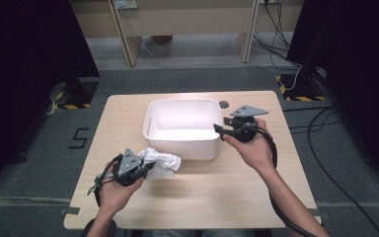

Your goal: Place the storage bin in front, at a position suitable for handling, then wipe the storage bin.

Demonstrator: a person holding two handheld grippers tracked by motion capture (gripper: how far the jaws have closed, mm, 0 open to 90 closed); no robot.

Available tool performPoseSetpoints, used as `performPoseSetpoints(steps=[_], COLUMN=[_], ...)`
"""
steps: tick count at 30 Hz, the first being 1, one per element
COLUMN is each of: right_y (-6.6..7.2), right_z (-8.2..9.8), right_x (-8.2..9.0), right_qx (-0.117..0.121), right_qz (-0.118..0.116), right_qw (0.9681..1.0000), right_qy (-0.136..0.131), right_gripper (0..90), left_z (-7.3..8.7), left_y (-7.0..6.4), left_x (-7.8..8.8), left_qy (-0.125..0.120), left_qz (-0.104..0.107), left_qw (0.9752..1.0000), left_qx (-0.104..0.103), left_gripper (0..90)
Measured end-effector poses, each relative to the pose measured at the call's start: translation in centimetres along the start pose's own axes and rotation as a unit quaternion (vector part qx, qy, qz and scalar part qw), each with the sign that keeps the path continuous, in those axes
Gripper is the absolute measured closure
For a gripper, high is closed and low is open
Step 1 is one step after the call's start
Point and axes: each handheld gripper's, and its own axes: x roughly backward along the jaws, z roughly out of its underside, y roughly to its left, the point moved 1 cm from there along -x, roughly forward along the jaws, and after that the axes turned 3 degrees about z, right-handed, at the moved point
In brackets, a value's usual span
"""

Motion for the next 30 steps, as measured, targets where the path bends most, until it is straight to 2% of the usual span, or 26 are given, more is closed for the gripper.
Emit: performPoseSetpoints(steps=[2, 4, 7, 10, 13, 17, 20, 23, 30], right_y=[-1.3, -1.9, -2.2, -2.1, -1.9, -1.8, -1.8, -1.7, -1.3], right_z=[0.3, 0.7, 1.1, 0.9, 0.8, 1.1, 1.4, 1.4, 1.3], right_x=[-0.6, -1.4, -2.4, -3.0, -3.5, -4.2, -4.6, -4.6, -4.8], right_qx=[-0.025, -0.033, -0.041, -0.052, -0.045, -0.021, -0.031, -0.024, -0.02], right_qz=[0.032, 0.048, 0.041, 0.03, 0.037, 0.047, 0.042, 0.036, 0.032], right_qw=[0.9991, 0.9981, 0.9978, 0.9979, 0.9979, 0.9969, 0.9965, 0.9966, 0.9962], right_qy=[0.008, 0.02, 0.032, 0.025, 0.03, 0.059, 0.065, 0.07, 0.078], right_gripper=[51.6, 50.5, 49.6, 49.6, 49.6, 50.8, 50.5, 52.3, 54.2], left_z=[0.3, 0.7, 1.1, 1.3, 1.4, 1.6, 1.6, 1.6, 1.6], left_y=[0.7, 1.1, 1.3, 1.2, 1.2, 1.4, 1.5, 1.6, 1.3], left_x=[0.0, -0.1, -0.3, -0.4, -0.4, -0.6, -0.7, -1.0, -1.2], left_qy=[0.004, 0.01, 0.01, 0.0, 0.0, 0.001, 0.004, 0.001, 0.006], left_qz=[-0.011, -0.021, -0.023, -0.029, -0.031, -0.036, -0.039, -0.029, -0.022], left_qw=[0.9999, 0.9996, 0.9993, 0.9988, 0.9985, 0.9975, 0.997, 0.9975, 0.9976], left_qx=[0.009, 0.018, 0.028, 0.038, 0.046, 0.062, 0.067, 0.065, 0.065], left_gripper=[77.9, 78.0, 77.9, 77.9, 77.9, 77.9, 77.9, 77.9, 77.8])
